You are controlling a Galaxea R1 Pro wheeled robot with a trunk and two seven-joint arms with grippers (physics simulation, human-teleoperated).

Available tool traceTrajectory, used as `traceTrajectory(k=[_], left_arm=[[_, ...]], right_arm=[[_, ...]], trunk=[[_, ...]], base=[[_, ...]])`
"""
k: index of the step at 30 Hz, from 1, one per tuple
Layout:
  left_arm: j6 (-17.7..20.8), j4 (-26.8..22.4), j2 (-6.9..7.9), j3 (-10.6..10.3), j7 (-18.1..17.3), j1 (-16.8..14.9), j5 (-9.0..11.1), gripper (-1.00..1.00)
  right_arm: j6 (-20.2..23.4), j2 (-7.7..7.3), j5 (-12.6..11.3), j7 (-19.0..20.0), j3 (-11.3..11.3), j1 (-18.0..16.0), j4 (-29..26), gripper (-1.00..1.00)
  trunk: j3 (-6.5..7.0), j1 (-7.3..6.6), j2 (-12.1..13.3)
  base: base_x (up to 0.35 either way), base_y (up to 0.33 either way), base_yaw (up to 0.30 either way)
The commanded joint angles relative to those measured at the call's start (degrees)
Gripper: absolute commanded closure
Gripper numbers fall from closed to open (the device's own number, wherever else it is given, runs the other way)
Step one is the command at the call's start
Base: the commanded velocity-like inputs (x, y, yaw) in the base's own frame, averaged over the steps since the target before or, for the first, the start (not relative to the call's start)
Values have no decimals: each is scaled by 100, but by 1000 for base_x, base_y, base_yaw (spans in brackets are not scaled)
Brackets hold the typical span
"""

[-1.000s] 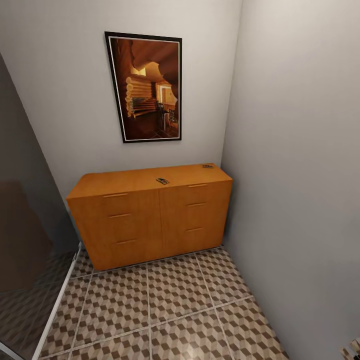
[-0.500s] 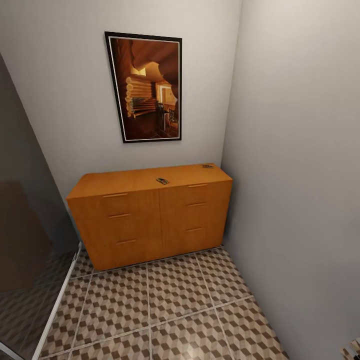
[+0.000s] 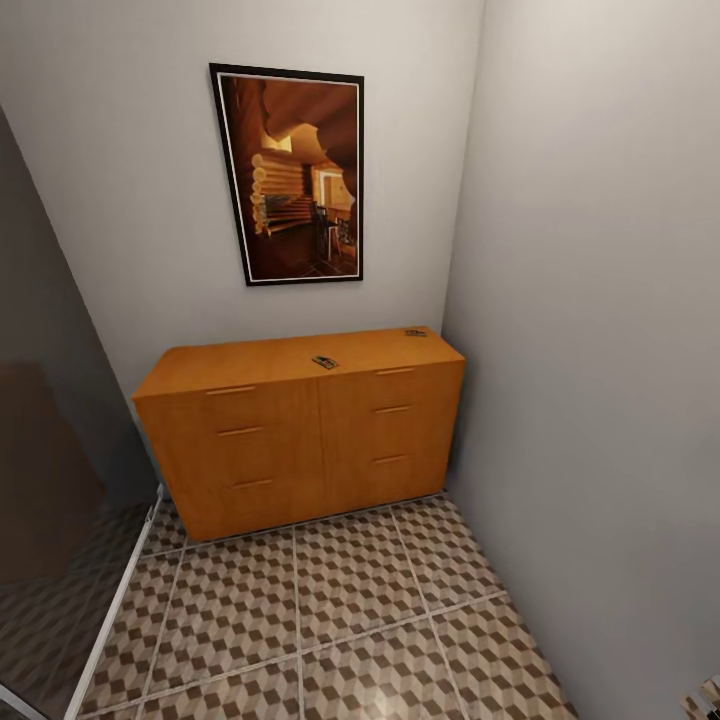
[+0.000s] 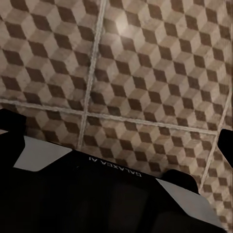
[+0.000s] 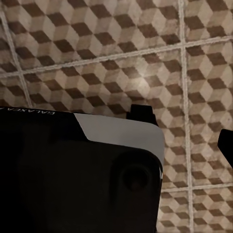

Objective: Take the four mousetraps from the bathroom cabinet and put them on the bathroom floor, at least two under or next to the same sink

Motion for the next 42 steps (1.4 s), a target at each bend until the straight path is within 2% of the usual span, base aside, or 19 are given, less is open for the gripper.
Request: traceTrajectory(k=[1,9,10,18,26,42], left_arm=[[20,-1,-2,-48,-10,-3,4,-100],[277,-4,-2,-48,-267,-2,-253,-100],[968,-4,-2,-46,-747,-2,-1394,-100],[866,1,-2,-40,-751,-2,-1394,-100],[715,3,-2,-34,-723,-2,-1391,-100],[693,3,-2,-30,-718,-2,-1379,-100]], right_arm=[[-14,0,-41,-16,39,-12,-27,-100],[240,-8,-53,-70,40,-12,-18,-100],[241,-14,-57,-81,40,-12,-12,-100],[147,-46,-71,-151,38,-12,9,-100],[126,-52,-78,-167,32,-12,19,-100],[136,-56,-73,-157,31,-12,29,-100]], trunk=[[-6,0,-4],[-6,0,-4],[-6,0,-4],[-6,0,-4],[-6,0,-4],[-6,0,-4]], base=[[0,0,0],[0,0,0],[0,0,0],[25,0,0],[251,0,0],[58,0,0]])
